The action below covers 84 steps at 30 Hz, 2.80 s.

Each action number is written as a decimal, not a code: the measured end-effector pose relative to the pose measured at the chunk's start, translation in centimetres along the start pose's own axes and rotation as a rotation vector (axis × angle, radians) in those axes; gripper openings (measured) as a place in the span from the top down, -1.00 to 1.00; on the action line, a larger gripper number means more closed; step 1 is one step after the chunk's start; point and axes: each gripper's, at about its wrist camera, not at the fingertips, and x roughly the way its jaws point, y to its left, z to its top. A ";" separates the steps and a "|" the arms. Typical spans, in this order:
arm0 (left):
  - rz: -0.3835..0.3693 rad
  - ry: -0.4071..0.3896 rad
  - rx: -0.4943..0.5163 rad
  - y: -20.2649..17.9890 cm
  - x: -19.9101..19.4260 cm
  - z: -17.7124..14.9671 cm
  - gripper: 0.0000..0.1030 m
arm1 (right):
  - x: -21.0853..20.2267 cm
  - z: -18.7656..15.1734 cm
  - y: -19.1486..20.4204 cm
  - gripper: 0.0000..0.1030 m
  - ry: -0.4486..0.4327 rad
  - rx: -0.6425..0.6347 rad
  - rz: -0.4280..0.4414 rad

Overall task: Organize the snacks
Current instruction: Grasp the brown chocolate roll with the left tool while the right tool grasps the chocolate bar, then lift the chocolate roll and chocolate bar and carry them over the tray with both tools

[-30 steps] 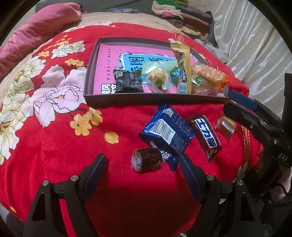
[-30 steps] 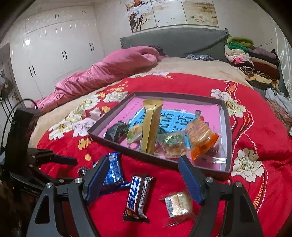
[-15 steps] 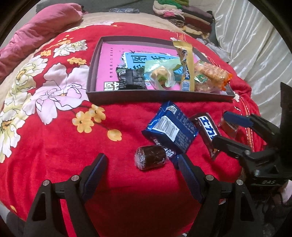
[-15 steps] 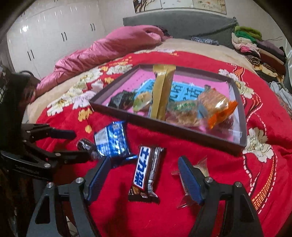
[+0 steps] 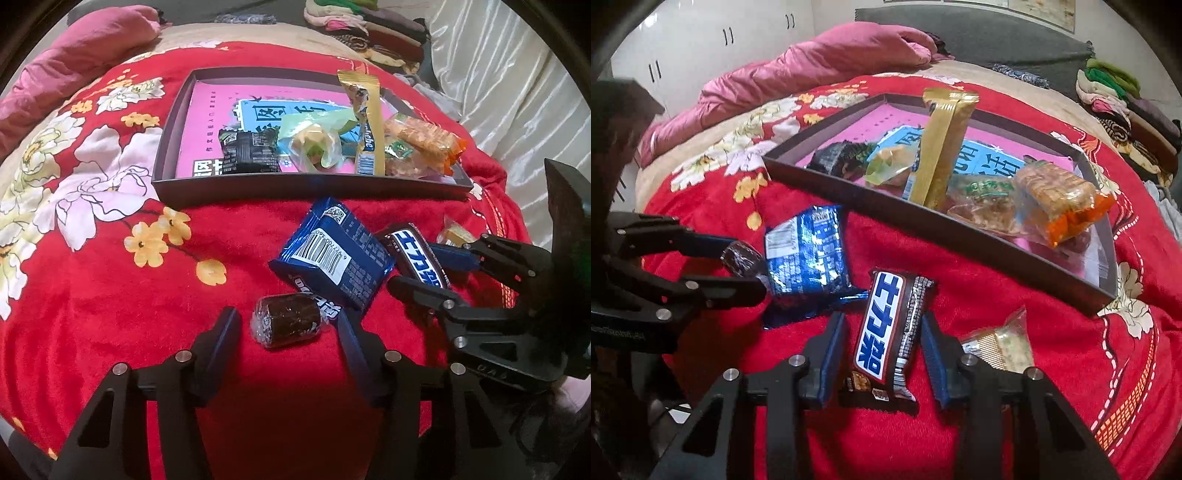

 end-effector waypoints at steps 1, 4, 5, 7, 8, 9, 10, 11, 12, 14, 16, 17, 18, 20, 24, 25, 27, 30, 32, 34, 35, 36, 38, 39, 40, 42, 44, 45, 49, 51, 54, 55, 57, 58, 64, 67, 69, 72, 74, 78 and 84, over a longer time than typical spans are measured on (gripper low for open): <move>0.002 0.000 -0.002 0.0 0.1 0.0 -0.06 | 0.1 0.0 0.0 0.20 0.001 -0.004 -0.003; 0.007 0.006 -0.012 0.2 0.4 0.0 0.01 | 0.5 0.2 0.1 0.25 -0.002 -0.014 -0.009; 0.007 0.009 -0.020 0.3 0.5 0.0 0.05 | 0.7 0.2 0.0 0.28 0.001 -0.015 -0.010; 0.004 0.011 -0.029 0.6 0.7 0.0 0.09 | 0.9 0.3 -0.2 0.31 0.006 -0.012 -0.008; 0.003 0.011 -0.033 0.7 0.7 0.0 0.14 | 0.9 0.4 -0.2 0.35 0.004 -0.009 -0.007; 0.003 0.010 -0.034 0.7 0.7 0.0 0.18 | 0.9 0.4 -0.4 0.37 0.001 -0.003 -0.003; 0.003 0.008 -0.033 0.7 0.7 0.0 0.23 | 0.8 0.4 -0.5 0.38 0.000 0.004 0.003; -0.002 0.007 -0.037 0.7 0.7 0.0 0.23 | 0.7 0.4 -0.8 0.40 -0.002 0.018 0.016; -0.007 0.006 -0.041 0.8 0.7 0.0 0.24 | 0.6 0.3 -0.9 0.42 -0.003 0.028 0.026; -0.023 0.003 -0.050 1.0 0.5 0.0 0.25 | 0.2 0.2 -1.2 0.42 -0.010 0.053 0.053; -0.031 0.002 -0.055 1.3 0.3 0.0 0.25 | -0.2 0.1 -1.4 0.42 -0.020 0.074 0.077; -0.037 0.001 -0.060 1.3 0.1 0.1 0.25 | -0.4 0.1 -1.5 0.42 -0.024 0.079 0.083; -0.041 0.000 -0.064 1.4 0.0 0.1 0.25 | -0.6 0.1 -1.6 0.42 -0.031 0.090 0.093; -0.042 -0.007 -0.068 1.5 -0.4 0.3 0.25 | -1.0 0.1 -1.8 0.42 -0.047 0.105 0.106; -0.045 -0.031 -0.076 1.6 -1.3 0.7 0.25 | -2.2 0.4 -2.5 0.42 -0.104 0.147 0.142; -0.045 -0.036 -0.078 1.6 -1.4 0.8 0.25 | -2.4 0.4 -2.6 0.42 -0.114 0.153 0.148; -0.044 -0.052 -0.081 1.6 -2.0 1.1 0.25 | -2.9 0.6 -2.9 0.42 -0.145 0.167 0.164; -0.045 -0.074 -0.079 1.6 -2.7 1.5 0.25 | -3.8 0.9 -3.0 0.42 -0.193 0.170 0.175; -0.045 -0.089 -0.074 1.4 -3.1 1.9 0.25 | -4.3 1.1 -3.0 0.42 -0.225 0.167 0.187; -0.042 -0.098 -0.069 1.2 -3.4 2.2 0.25 | -4.7 1.4 -3.0 0.42 -0.250 0.167 0.191; -0.042 -0.104 -0.068 1.1 -3.5 2.4 0.25 | -4.9 1.6 -3.0 0.42 -0.261 0.167 0.190; -0.044 -0.110 -0.067 1.0 -3.6 2.7 0.25 | -5.0 1.7 -3.1 0.42 -0.268 0.169 0.187; -0.044 -0.117 -0.067 0.8 -3.8 2.9 0.25 | -5.1 1.8 -3.3 0.42 -0.281 0.173 0.186; -0.045 -0.121 -0.068 0.8 -3.9 2.9 0.25 | -5.2 2.0 -3.5 0.42 -0.290 0.178 0.183; -0.046 -0.126 -0.069 0.7 -4.0 3.1 0.25 | -5.3 2.0 -3.6 0.42 -0.295 0.180 0.183; -0.044 -0.137 -0.070 0.8 -4.2 3.4 0.25 | -5.4 2.2 -4.0 0.42 -0.310 0.188 0.179; -0.041 -0.149 -0.074 0.9 -4.5 3.9 0.25 | -5.5 2.4 -4.4 0.42 -0.324 0.196 0.174; -0.042 -0.156 -0.077 0.9 -4.6 4.1 0.25 | -5.6 2.5 -4.6 0.42 -0.329 0.199 0.175; -0.036 -0.179 -0.082 1.1 -5.0 5.0 0.25 | -6.1 2.8 -5.1 0.42 -0.360 0.209 0.171; -0.034 -0.184 -0.083 1.1 -4.9 5.2 0.25 | -6.3 2.9 -5.5 0.42 -0.376 0.217 0.167; -0.035 -0.188 -0.090 1.2 -4.8 5.5 0.25 | -6.5 3.0 -6.0 0.42 -0.392 0.228 0.160; -0.036 -0.189 -0.094 1.3 -4.7 5.7 0.25 | -6.5 3.0 -6.1 0.42 -0.396 0.231 0.159; -0.036 -0.192 -0.096 1.3 -4.6 6.0 0.25 | -6.5 3.2 -6.4 0.42 -0.406 0.239 0.156; -0.033 -0.195 -0.096 1.4 -4.6 6.2 0.25 | -6.5 3.3 -6.5 0.42 -0.410 0.239 0.154; -0.026 -0.203 -0.101 1.6 -4.4 6.9 0.25 | -6.3 3.9 -6.9 0.42 -0.433 0.244 0.163; -0.021 -0.206 -0.101 1.8 -4.1 7.3 0.25 | -6.0 4.2 -7.1 0.42 -0.435 0.248 0.163; -0.018 -0.205 -0.103 1.8 -4.0 7.5 0.25 | -5.8 4.4 -7.2 0.42 -0.436 0.249 0.159; -0.015 -0.204 -0.112 2.1 -3.7 7.7 0.25 | -5.7 4.5 -7.4 0.42 -0.439 0.250 0.160; -0.012 -0.201 -0.116 2.3 -3.4 7.8 0.25 | -5.6 4.6 -7.6 0.42 -0.444 0.253 0.163; -0.003 -0.198 -0.124 2.6 -3.1 8.0 0.25 | -5.5 4.9 -7.9 0.42 -0.452 0.255 0.155; 0.004 -0.188 -0.129 3.0 -2.5 8.3 0.25 | -5.4 5.3 -8.5 0.42 -0.464 0.269 0.148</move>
